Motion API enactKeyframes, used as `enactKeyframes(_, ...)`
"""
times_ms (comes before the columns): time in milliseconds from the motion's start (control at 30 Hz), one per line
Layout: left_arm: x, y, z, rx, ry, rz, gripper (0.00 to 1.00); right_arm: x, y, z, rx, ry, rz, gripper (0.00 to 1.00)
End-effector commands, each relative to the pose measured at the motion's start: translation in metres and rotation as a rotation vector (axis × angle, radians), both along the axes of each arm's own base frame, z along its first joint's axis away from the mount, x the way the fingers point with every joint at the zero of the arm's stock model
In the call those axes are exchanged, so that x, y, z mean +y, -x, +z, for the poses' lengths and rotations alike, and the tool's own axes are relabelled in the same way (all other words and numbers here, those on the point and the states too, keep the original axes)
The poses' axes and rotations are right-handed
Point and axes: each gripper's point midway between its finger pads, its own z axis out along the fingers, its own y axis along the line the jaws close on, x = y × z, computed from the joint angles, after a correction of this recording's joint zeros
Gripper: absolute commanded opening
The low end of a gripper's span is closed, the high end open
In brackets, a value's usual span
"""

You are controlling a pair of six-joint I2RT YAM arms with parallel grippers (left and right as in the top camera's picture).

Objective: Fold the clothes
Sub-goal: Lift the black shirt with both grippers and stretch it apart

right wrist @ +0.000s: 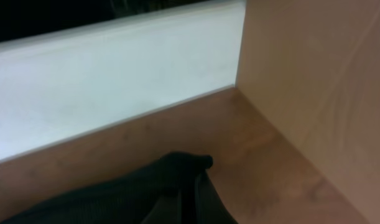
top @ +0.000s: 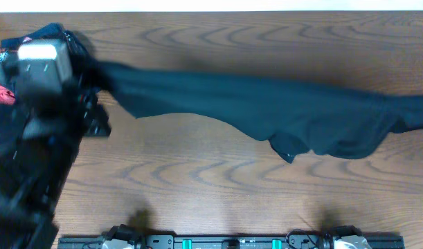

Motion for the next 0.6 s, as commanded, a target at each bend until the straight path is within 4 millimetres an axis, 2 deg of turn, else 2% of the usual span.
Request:
enactKeyframes(0, 0.031, 0.026, 0.01, -0.033, -0.051, 0.136, 0.06, -0.017, 0.02, -0.008, 0.002, -0.058, -0.139, 0.01)
enactKeyframes(167, 0.035, 0.052, -0.004, 0.012, 0.014, 0.159, 0.06, 0.005, 0.016, -0.018, 0.031, -0.124, -0.01, 0.01)
enactKeyframes(300, 0.036, 0.059, -0.018, 0.071, 0.034, 0.171, 0.06, 0.01, 0.013, -0.019, 0.04, -0.13, 0.017, 0.01)
enactKeyframes(433, 0.034, 0.05, -0.022, 0.096, 0.035, 0.174, 0.06, 0.011, 0.0, -0.025, 0.076, -0.126, 0.014, 0.01)
enactKeyframes(567, 0.031, 0.028, -0.034, 0.16, 0.018, 0.175, 0.06, 0.014, -0.024, -0.04, 0.16, -0.117, 0.008, 0.01)
